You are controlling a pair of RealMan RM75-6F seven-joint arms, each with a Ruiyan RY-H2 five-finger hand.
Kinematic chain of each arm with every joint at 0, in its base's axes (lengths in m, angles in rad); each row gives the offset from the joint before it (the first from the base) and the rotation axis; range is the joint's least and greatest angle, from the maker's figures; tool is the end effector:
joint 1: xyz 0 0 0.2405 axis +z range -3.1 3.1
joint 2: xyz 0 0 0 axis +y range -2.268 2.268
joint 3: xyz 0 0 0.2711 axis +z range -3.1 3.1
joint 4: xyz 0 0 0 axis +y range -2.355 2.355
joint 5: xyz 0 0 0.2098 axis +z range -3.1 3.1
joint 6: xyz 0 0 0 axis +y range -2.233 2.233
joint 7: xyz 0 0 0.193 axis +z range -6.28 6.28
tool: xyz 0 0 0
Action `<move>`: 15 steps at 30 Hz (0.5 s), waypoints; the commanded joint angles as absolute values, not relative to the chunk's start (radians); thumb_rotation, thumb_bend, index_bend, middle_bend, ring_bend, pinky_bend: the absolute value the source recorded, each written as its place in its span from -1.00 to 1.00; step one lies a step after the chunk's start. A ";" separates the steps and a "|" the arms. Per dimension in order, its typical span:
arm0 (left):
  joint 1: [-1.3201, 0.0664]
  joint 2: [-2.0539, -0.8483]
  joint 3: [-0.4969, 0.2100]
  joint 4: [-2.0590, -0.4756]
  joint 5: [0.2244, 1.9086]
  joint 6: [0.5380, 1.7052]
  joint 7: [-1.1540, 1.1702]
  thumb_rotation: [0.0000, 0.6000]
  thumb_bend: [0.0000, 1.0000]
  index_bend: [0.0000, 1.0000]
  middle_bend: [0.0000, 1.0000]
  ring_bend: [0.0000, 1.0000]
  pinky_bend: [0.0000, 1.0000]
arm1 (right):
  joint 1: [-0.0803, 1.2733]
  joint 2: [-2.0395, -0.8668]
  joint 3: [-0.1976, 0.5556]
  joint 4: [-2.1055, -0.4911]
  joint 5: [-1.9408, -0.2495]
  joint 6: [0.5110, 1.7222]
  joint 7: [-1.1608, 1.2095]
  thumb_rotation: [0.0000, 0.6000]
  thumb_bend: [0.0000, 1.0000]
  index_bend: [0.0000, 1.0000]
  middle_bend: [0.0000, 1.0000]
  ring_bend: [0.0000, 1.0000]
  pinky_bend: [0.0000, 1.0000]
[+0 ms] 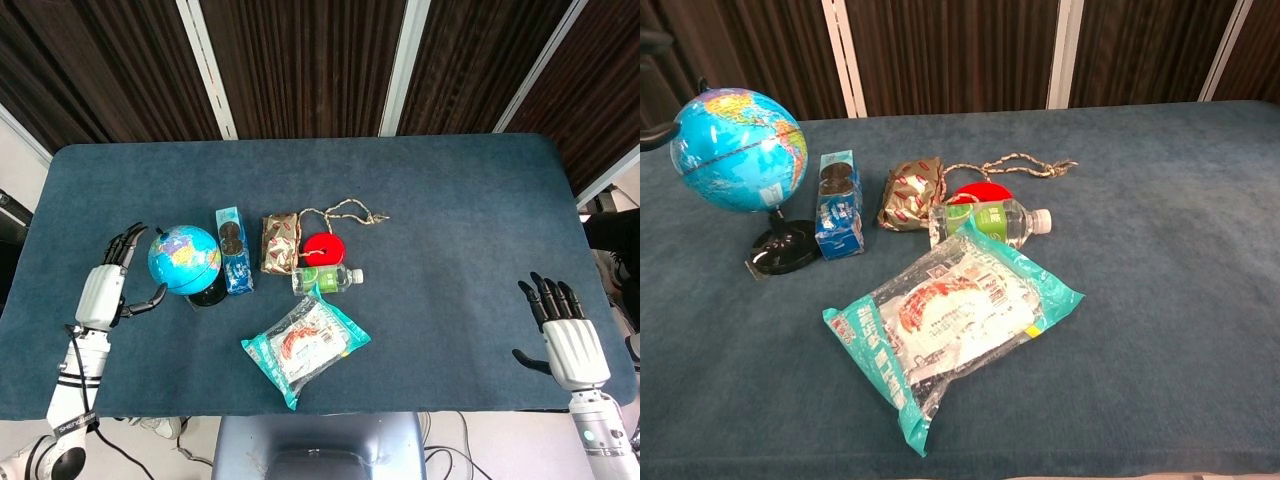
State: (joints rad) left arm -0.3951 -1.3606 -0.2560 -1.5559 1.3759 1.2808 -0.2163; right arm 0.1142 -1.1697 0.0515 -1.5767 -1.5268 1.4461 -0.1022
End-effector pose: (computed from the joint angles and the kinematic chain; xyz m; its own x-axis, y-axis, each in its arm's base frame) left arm -0.2277 0.3577 0.1001 -0.0449 0.0045 0.9990 0.9789 -0.1994 0.0449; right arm -0.3180 -0.2409 0.1432 0.4768 -0.0229 0.8787 -0.8778 -0.0645 0.4747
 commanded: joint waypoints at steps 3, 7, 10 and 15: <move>-0.418 -1.385 -0.261 -1.546 1.370 1.266 -0.224 0.86 -0.37 -1.00 -1.00 -1.00 -0.91 | 0.113 -1.166 0.051 -1.580 -1.522 1.444 -0.101 1.00 -0.70 -1.00 -1.00 -1.00 -1.00; -0.434 -1.405 -0.262 -1.537 1.372 1.264 -0.227 0.86 -0.38 -1.00 -1.00 -1.00 -0.91 | 0.112 -1.164 0.051 -1.581 -1.521 1.447 -0.101 1.00 -0.70 -1.00 -1.00 -1.00 -1.00; -0.445 -1.422 -0.267 -1.528 1.366 1.262 -0.233 0.85 -0.38 -1.00 -1.00 -1.00 -0.91 | 0.110 -1.163 0.053 -1.580 -1.516 1.448 -0.102 1.00 -0.70 -1.00 -1.00 -1.00 -1.00; -0.463 -1.442 -0.271 -1.509 1.346 1.244 -0.230 0.85 -0.38 -1.00 -1.00 -1.00 -0.91 | 0.107 -1.160 0.050 -1.582 -1.513 1.449 -0.105 1.00 -0.70 -1.00 -1.00 -1.00 -1.00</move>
State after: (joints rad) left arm -0.4604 -1.4394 -0.2699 -1.5122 1.3486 1.2472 -0.2318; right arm 0.1073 -1.1608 0.0504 -1.5815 -1.5134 1.4482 -0.1053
